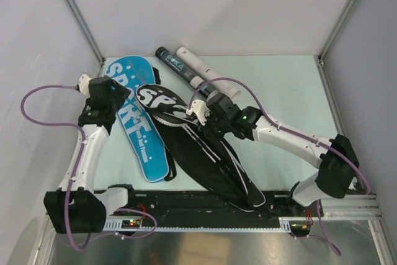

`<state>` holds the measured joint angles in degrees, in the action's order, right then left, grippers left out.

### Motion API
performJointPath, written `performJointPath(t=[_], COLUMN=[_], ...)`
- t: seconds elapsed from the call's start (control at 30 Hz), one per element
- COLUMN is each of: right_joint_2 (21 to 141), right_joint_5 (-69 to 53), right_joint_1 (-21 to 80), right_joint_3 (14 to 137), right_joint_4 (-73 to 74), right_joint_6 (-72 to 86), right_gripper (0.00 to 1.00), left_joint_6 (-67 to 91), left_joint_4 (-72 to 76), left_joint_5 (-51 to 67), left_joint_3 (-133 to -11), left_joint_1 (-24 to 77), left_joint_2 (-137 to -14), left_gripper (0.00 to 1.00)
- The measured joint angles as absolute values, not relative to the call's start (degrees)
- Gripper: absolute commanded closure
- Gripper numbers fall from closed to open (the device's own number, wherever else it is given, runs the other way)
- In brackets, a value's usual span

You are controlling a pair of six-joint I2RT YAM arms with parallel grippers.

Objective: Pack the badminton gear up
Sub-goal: Adjust the racket bag at the center of the board.

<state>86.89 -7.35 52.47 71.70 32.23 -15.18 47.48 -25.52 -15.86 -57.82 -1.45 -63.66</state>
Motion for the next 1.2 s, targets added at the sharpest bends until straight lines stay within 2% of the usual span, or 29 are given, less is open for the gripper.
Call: performJointPath(t=[0.23,0.5,0.73,0.9,1.0,1.1,1.2], right_joint_2=[86.89,86.87,86.41,85.32,85.17,85.17,85.17], right_joint_5=[-9.47,-12.75,-17.08,-20.56,-23.00,-25.12,-26.26], right_joint_1=[52.66,51.81,49.87,47.75,46.44,44.95,43.59], right_joint_3=[71.68,70.78,68.95,67.48,66.98,66.37,66.22], right_joint_4=[31.40,30.06,27.83,26.55,25.91,25.17,24.43], right_joint_6=[-15.22,-15.29,-15.33,-15.31,-15.22,-14.83,-13.78], right_gripper=[1.00,1.00,1.00,1.00,0.99,0.89,0.65], left_joint_6=[47.62,48.80,51.07,52.75,53.54,55.20,58.33], left_joint_4=[-22.15,-19.57,-17.67,-16.62,-15.88,-15.40,-15.27], left_joint_5=[-8.80,-2.55,-0.54,2.35,3.77,4.99,5.10], left_joint_3=[-55.31,-53.49,-52.58,-52.58,-52.58,-52.38,-51.35], left_joint_1=[-2.92,-4.56,-5.02,-5.17,-5.30,-5.56,-6.02], left_joint_2=[-70.78,-77.06,-77.06,-77.19,-77.14,-76.58,-74.43], left_gripper=[0.23,0.34,0.54,0.91,0.99,1.00,1.00])
